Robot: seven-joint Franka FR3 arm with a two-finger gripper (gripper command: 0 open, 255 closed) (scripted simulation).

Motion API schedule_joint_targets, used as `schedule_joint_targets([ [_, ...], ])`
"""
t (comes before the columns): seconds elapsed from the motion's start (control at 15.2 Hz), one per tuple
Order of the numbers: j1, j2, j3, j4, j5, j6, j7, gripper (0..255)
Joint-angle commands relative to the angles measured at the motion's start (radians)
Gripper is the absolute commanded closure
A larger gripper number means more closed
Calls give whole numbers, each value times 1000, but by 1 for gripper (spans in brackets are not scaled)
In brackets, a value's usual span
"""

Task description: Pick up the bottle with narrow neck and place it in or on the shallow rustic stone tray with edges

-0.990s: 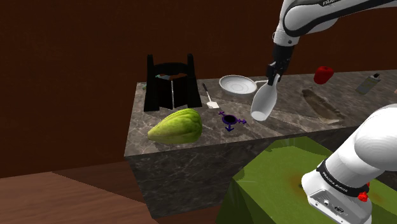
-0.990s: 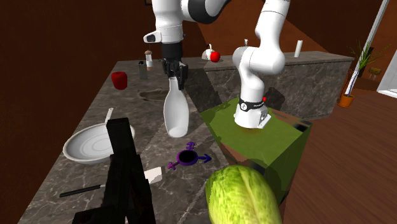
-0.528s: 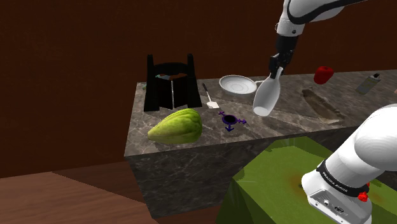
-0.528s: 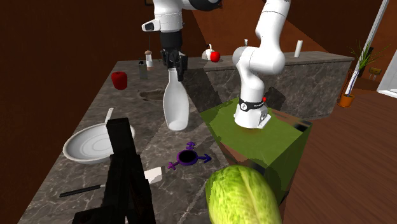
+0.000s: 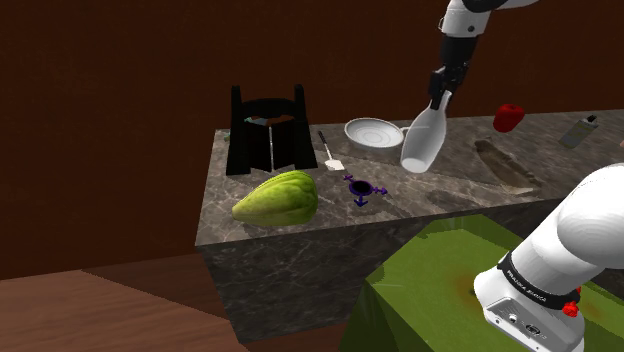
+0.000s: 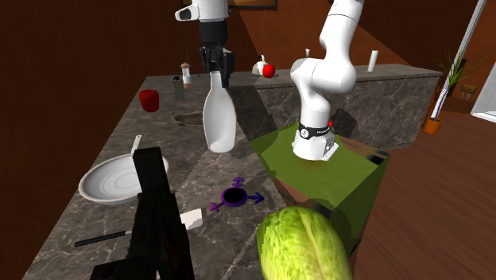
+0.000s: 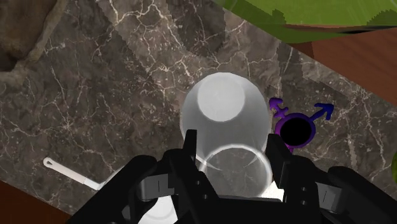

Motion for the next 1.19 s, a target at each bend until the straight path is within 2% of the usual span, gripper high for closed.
schedule_joint_targets([
  [0.0,0,0,1,26,1,-26,-2,255],
  [0.4,2,-1,6,103,5,-105,-6,255],
  [1.12,-92,-6,-176,209,-92,-183,-269,255],
])
